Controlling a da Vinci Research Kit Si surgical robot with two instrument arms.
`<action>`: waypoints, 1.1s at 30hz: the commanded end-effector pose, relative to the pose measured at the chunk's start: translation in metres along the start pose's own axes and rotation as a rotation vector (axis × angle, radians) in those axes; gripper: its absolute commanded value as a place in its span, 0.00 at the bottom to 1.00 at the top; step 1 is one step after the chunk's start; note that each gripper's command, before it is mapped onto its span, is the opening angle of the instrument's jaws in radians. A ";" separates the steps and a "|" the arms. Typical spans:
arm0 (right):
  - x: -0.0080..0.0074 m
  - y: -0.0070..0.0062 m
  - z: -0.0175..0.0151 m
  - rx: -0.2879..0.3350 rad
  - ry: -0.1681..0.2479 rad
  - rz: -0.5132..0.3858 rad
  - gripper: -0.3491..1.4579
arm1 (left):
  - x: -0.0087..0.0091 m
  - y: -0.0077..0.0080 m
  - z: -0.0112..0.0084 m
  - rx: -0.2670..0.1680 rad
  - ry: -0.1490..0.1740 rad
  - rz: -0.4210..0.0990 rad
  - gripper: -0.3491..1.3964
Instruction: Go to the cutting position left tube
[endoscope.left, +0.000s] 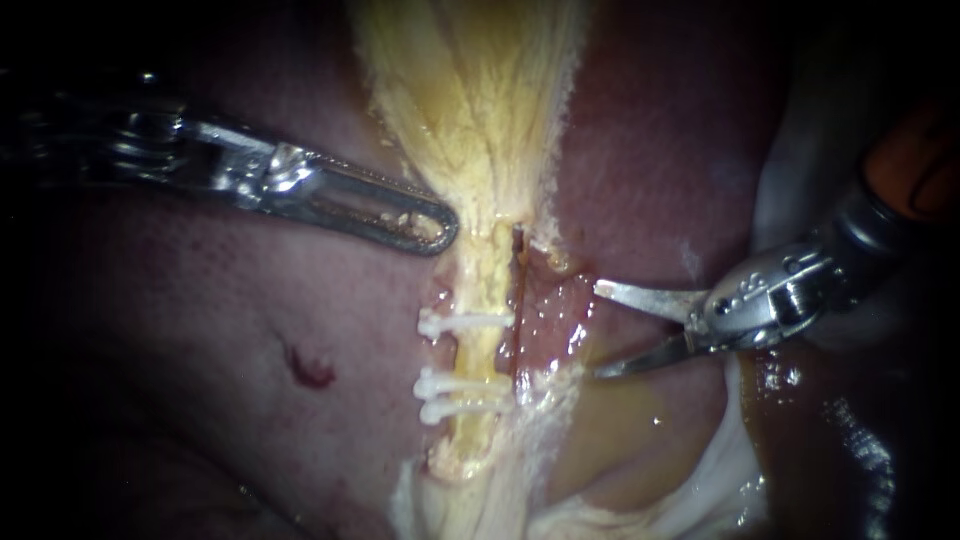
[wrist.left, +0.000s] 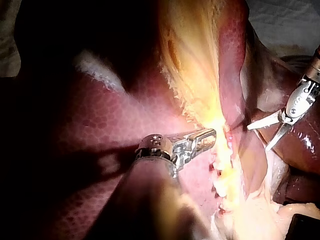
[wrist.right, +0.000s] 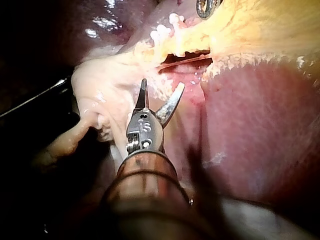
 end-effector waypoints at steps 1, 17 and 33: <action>0.0000 0.0000 0.0000 0.000 0.000 0.000 0.99 | -0.0001 -0.0001 -0.0003 0.001 0.001 0.000 0.00; 0.0000 0.0000 0.0000 0.003 0.001 0.000 0.99 | -0.0007 0.0007 -0.0085 -0.016 -0.016 -0.006 0.00; 0.0010 -0.0006 0.0012 0.109 0.033 0.000 0.99 | -0.0005 0.0000 -0.0084 -0.023 -0.027 -0.009 0.00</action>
